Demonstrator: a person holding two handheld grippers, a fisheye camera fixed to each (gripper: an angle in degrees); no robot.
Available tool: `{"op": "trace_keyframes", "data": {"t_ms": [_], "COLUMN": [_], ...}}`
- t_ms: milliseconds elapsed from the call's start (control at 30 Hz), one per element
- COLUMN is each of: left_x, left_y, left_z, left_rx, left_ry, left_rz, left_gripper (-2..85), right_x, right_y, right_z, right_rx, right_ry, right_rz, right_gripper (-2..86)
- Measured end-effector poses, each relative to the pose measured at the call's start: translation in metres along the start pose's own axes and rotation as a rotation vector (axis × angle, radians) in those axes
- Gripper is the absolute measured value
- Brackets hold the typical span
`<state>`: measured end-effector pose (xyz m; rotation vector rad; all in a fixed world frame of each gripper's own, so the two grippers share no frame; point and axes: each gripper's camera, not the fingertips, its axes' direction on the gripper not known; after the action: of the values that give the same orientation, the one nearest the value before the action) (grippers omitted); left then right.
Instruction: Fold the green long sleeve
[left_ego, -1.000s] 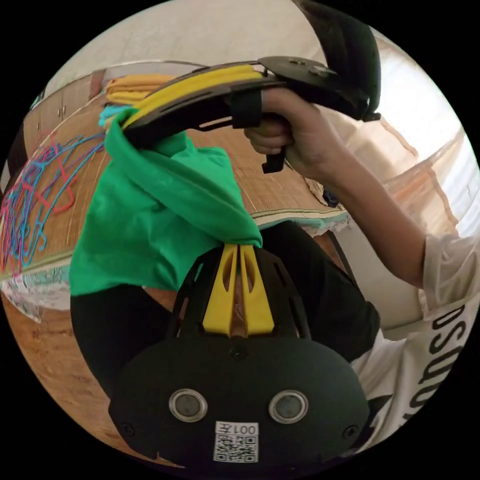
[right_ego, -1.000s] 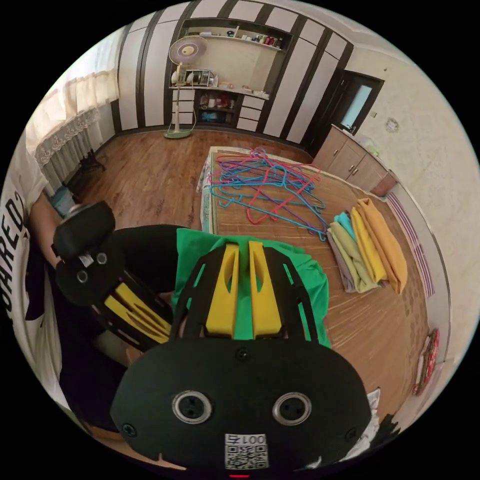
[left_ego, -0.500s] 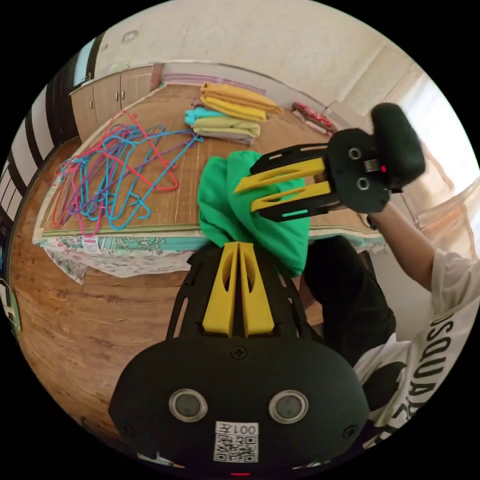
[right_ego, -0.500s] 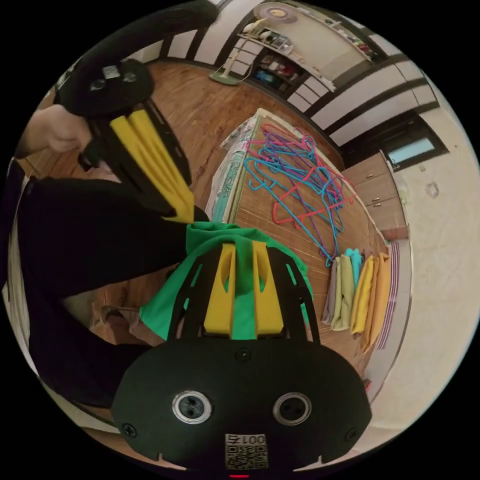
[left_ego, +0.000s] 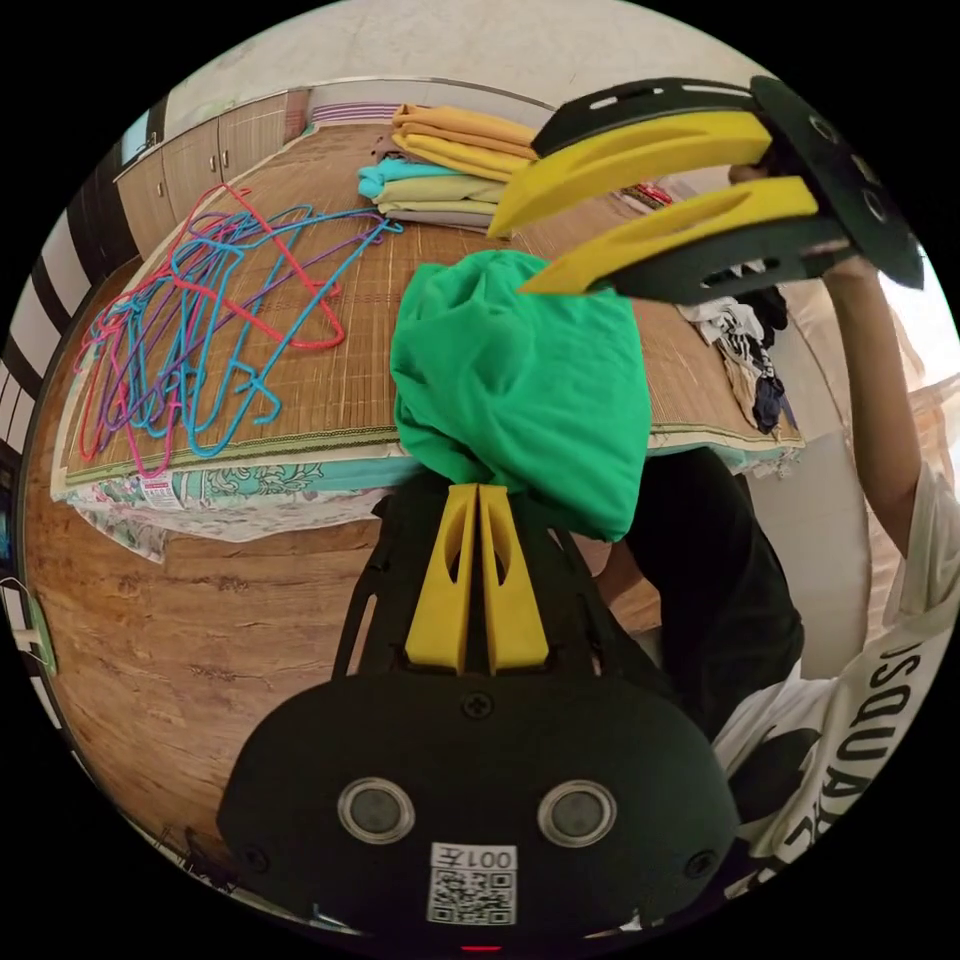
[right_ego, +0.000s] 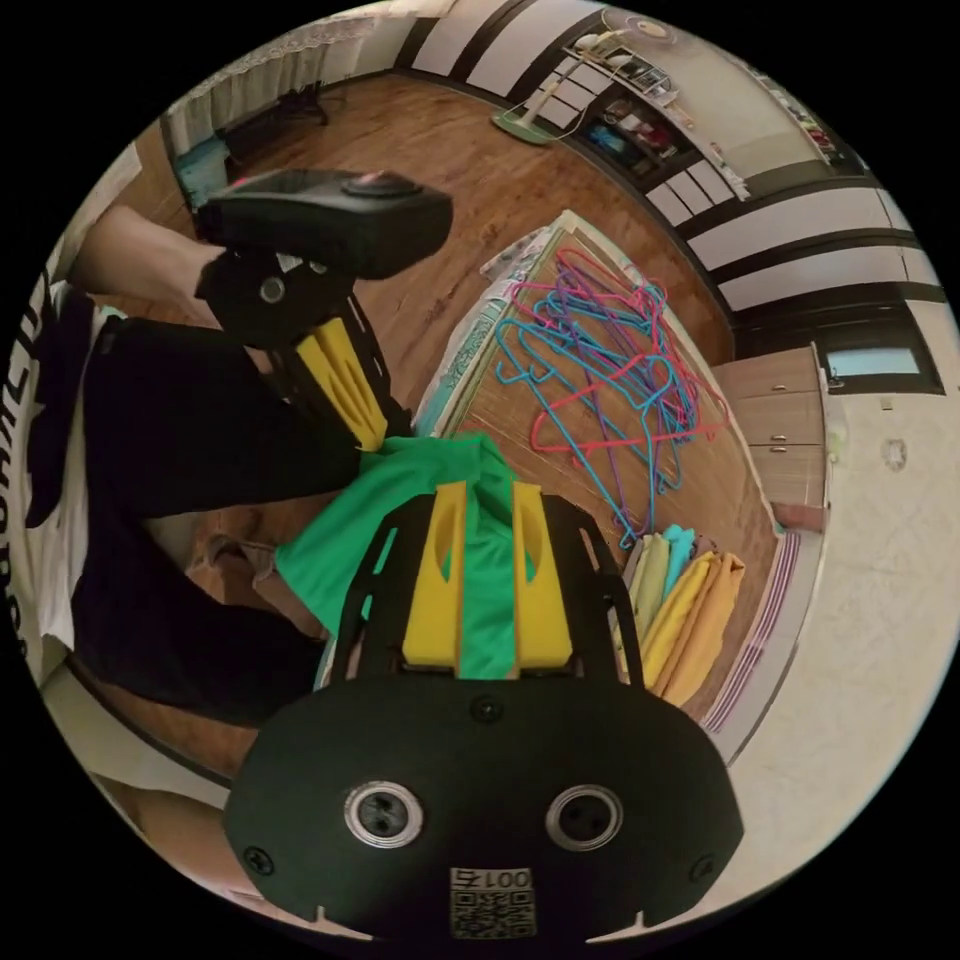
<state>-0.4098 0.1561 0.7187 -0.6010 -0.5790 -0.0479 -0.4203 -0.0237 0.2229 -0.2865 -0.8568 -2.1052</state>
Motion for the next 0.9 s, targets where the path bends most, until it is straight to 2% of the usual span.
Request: {"op": "trace_keyframes", "data": {"t_ms": [67,267,400,533,633,733,800,833,900], "left_x": [-0.001,-0.004,0.007,0.023,0.037,0.049,0.05,0.048,0.044], "left_y": [0.003,0.019,0.026,0.022,0.021,0.021,0.021,0.021,0.022], "left_z": [0.0,-0.015,-0.022,-0.012,0.002,0.013,0.016,0.016,0.008], "left_rx": [0.001,0.021,0.024,-0.019,-0.074,-0.094,-0.084,-0.083,-0.069], "left_ry": [0.003,-0.062,-0.075,-0.141,-0.217,-0.297,-0.335,-0.339,-0.305], "left_rz": [0.0,0.073,0.256,0.352,0.419,0.466,0.457,0.443,0.428], "left_gripper": [-0.9,-0.8,0.4,4.9,8.3,7.8,5.6,4.3,3.3], "right_x": [0.006,-0.023,-0.088,-0.153,-0.178,-0.19,-0.193,-0.193,-0.193], "right_y": [0.004,0.059,0.087,0.088,0.078,0.069,0.07,0.074,0.085], "right_z": [-0.006,-0.011,0.015,0.053,0.077,0.1,0.107,0.107,0.099], "right_rx": [0.019,0.13,0.143,-0.012,-0.101,-0.191,-0.184,-0.155,-0.109], "right_ry": [-0.007,-0.176,-0.242,-0.14,-0.095,0.002,0.009,-0.048,-0.065], "right_rz": [0.037,0.361,0.75,1.066,1.181,1.203,1.192,1.203,1.242], "right_gripper": [6.7,7.7,12.9,17.1,18.6,17.0,14.0,12.0,10.1]}}
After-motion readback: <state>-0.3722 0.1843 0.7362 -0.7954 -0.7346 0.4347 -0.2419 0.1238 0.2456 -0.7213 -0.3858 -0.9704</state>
